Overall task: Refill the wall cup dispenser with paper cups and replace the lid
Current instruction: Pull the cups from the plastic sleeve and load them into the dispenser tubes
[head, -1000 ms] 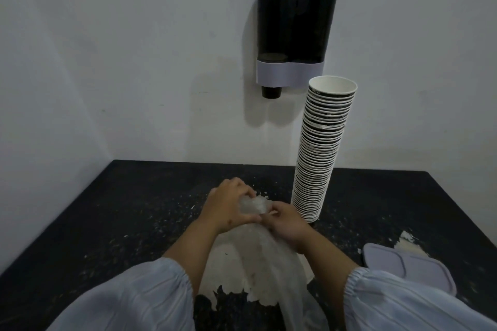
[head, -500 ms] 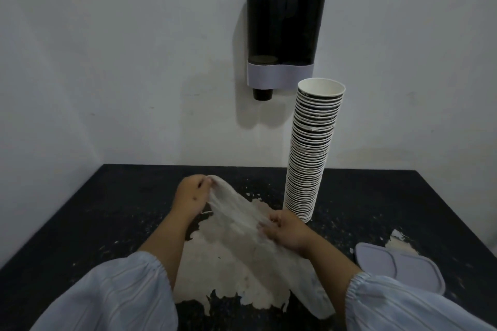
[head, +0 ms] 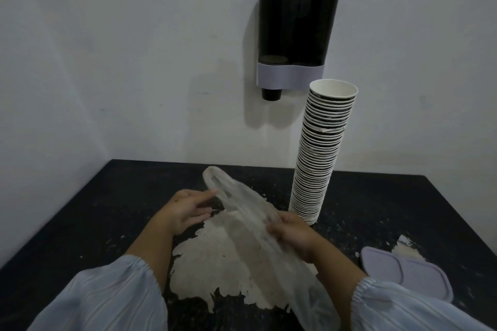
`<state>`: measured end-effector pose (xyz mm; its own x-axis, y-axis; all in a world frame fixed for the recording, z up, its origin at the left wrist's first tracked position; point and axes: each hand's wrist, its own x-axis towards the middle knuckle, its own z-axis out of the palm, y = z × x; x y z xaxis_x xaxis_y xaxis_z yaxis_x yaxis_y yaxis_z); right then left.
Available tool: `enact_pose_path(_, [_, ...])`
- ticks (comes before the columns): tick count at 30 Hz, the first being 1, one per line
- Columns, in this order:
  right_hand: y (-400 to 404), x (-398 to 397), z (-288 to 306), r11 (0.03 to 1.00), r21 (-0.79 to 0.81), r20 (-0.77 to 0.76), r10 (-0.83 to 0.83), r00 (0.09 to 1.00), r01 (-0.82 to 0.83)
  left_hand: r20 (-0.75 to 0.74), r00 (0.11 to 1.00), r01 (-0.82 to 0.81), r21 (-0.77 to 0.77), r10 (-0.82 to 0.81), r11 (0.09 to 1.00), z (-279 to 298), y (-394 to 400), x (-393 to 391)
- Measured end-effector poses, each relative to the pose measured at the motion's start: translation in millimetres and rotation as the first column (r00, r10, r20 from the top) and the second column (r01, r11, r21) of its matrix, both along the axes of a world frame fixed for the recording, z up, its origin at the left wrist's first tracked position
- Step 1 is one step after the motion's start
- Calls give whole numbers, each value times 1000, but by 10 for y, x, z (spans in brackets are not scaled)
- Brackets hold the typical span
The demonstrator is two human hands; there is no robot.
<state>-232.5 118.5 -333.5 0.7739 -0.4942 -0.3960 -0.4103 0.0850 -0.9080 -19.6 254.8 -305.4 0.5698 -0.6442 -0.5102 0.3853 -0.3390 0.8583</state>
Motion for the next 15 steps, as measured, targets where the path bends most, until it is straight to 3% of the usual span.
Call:
enact_pose_path(4, [50,66,75,999,34,10,11,1000,-11,7,992,121,87,-122,989,-138,-82,-221])
enact_pose_path(10, [75,41,62,981,94,8,167,986,-167,78,997,-23,23,21,999,-170,-239,-383])
enact_pose_path(15, [66,-18,16,970,90,-9,228,974,-227,76,997,-26,66,21,997,-125,-283,-425])
